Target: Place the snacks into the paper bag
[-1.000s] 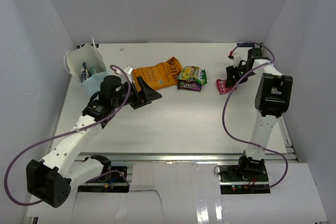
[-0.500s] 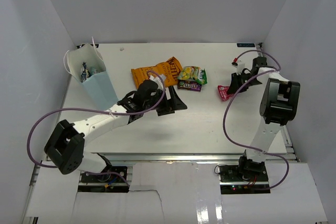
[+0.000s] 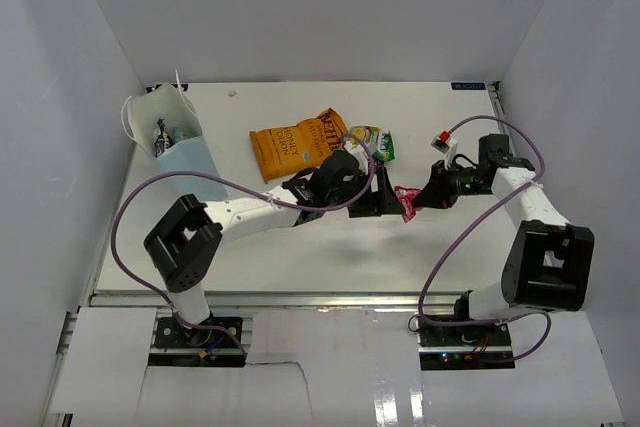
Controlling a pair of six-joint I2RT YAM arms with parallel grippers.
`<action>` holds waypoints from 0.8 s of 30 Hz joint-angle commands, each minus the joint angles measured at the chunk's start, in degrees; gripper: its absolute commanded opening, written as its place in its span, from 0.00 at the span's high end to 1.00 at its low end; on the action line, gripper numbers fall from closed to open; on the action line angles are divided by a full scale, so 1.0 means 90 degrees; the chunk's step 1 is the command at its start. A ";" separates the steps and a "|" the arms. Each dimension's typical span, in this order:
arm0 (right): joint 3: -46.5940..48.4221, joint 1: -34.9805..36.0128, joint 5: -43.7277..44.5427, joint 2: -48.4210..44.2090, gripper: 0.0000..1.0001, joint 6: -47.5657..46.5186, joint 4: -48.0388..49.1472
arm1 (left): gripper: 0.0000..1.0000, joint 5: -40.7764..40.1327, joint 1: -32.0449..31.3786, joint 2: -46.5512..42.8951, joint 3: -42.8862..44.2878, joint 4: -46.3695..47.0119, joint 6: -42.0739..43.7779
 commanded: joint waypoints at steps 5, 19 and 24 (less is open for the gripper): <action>-0.0205 0.0203 -0.0996 -0.0718 0.90 -0.0162 -0.0412 | 0.25 -0.0265 -0.0189 0.0187 0.0551 -0.0313 0.0227; -0.0039 0.0340 -0.1700 -0.0768 0.87 -0.1295 -0.1497 | 0.60 0.0330 -0.0228 0.0343 0.0561 -0.0089 0.0296; -0.0010 0.0340 -0.1700 -0.0729 0.84 -0.1285 -0.1507 | 0.82 0.0535 -0.0228 0.0236 0.0425 0.0263 0.0344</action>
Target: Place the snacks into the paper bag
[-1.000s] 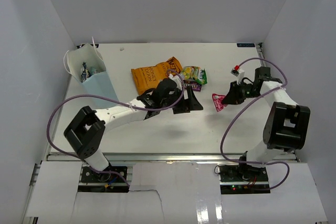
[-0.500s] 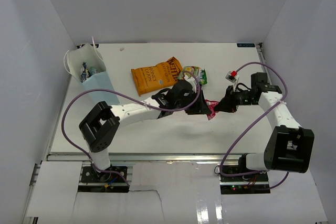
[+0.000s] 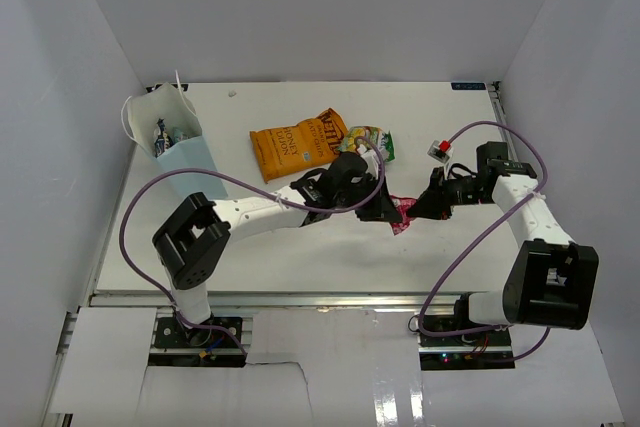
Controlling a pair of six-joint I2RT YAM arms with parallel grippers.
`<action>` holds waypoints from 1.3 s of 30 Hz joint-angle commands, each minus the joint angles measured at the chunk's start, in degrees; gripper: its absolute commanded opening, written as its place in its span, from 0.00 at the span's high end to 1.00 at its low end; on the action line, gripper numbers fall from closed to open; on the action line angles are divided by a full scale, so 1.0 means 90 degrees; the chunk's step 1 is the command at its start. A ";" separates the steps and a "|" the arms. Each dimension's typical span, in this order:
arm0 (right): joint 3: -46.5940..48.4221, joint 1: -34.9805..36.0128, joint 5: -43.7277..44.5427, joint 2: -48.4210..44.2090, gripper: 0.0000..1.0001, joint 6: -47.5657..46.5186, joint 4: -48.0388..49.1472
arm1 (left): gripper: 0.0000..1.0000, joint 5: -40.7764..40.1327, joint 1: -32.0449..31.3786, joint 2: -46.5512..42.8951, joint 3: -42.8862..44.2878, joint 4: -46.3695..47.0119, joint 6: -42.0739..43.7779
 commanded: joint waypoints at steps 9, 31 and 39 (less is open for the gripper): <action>0.0469 0.0089 -0.0500 -0.0024 0.47 -0.0054 -0.0378 | 1.00 -0.0678 0.0025 -0.0682 -0.0089 -0.0436 0.0460; 0.0792 0.0011 0.0330 0.0190 0.23 0.0522 0.0335 | 1.00 -0.5621 0.3596 -0.3528 0.4079 -0.5711 0.2569; 0.0881 0.0002 0.0721 0.0171 0.22 0.0503 0.0325 | 1.00 -0.3692 0.6147 -0.2236 0.5039 -0.6083 0.2190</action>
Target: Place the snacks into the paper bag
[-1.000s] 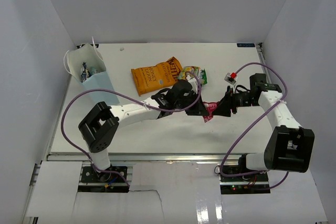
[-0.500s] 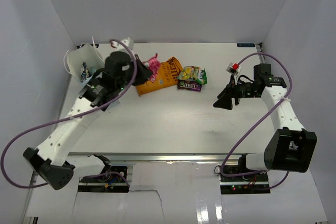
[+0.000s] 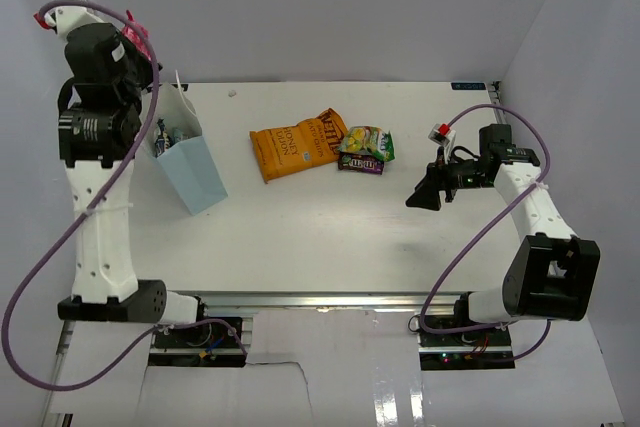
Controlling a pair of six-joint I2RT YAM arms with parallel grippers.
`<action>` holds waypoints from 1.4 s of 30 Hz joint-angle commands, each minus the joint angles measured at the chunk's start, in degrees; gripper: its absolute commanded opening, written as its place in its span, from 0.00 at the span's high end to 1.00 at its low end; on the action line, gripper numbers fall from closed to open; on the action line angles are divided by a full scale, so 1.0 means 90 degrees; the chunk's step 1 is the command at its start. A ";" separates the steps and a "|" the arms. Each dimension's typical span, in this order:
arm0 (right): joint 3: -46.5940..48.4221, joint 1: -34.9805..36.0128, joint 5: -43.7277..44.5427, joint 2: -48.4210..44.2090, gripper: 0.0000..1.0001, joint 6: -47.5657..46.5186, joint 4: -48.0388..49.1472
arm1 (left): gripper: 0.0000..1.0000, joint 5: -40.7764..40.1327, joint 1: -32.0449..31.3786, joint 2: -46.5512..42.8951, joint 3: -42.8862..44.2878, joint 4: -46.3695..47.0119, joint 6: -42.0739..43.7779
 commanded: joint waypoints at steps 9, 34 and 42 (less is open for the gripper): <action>-0.0077 -0.0076 0.0460 -0.0021 0.22 0.0143 0.0228 | 1.00 0.1749 0.1344 0.0975 -0.1061 -0.0470 -0.0294; 0.2712 0.0870 0.1710 0.2799 0.26 0.5700 0.2807 | 0.12 0.5467 0.1403 -0.2578 -0.4282 0.1970 0.0069; 0.3116 0.0998 0.3282 0.3690 0.16 0.6901 0.2661 | 0.10 0.6982 0.1402 -0.3956 -0.6715 0.2733 -0.1269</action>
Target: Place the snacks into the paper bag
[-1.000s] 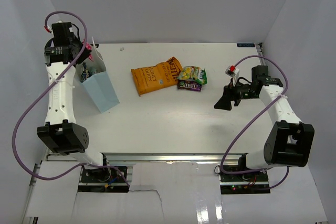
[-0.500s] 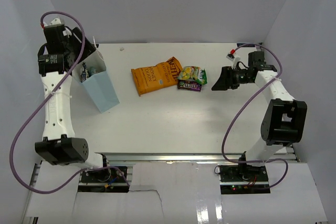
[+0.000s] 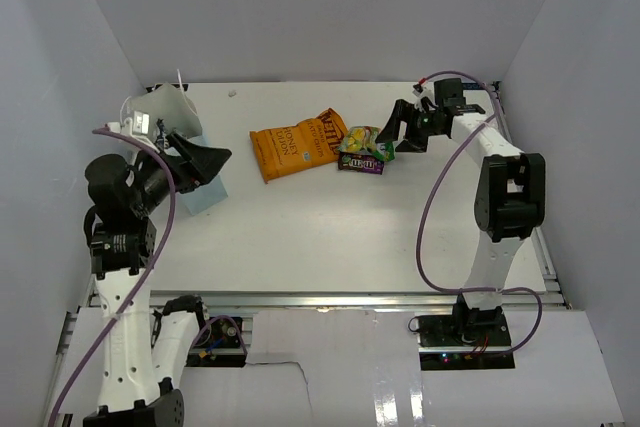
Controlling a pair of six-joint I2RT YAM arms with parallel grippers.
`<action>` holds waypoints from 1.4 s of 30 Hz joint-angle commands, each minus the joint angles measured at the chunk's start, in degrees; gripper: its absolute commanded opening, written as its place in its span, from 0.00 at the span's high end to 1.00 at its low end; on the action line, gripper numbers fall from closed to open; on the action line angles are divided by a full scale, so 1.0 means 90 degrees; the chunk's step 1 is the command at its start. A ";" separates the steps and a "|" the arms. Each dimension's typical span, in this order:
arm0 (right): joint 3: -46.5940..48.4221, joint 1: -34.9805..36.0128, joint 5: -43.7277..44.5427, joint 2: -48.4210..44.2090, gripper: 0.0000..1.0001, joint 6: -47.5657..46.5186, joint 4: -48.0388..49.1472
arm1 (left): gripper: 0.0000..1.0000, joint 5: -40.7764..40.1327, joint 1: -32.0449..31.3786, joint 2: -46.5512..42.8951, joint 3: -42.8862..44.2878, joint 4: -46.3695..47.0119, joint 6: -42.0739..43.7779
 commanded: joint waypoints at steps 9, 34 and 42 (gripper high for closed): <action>-0.0329 -0.0107 0.0743 0.0556 0.07 0.1287 0.1057 | 0.05 0.1142 -0.0145 -0.0306 -0.1638 0.0417 -0.0876; -0.0740 -0.0634 -0.2505 0.1076 0.92 0.2314 0.3597 | 0.03 -0.2002 -0.4774 0.3306 -0.1025 0.2457 -0.1803; -0.1881 -0.1025 -0.5310 -0.0544 0.92 0.0269 0.2916 | 0.02 -0.1994 -0.5077 0.4595 -0.0673 0.3472 -0.2712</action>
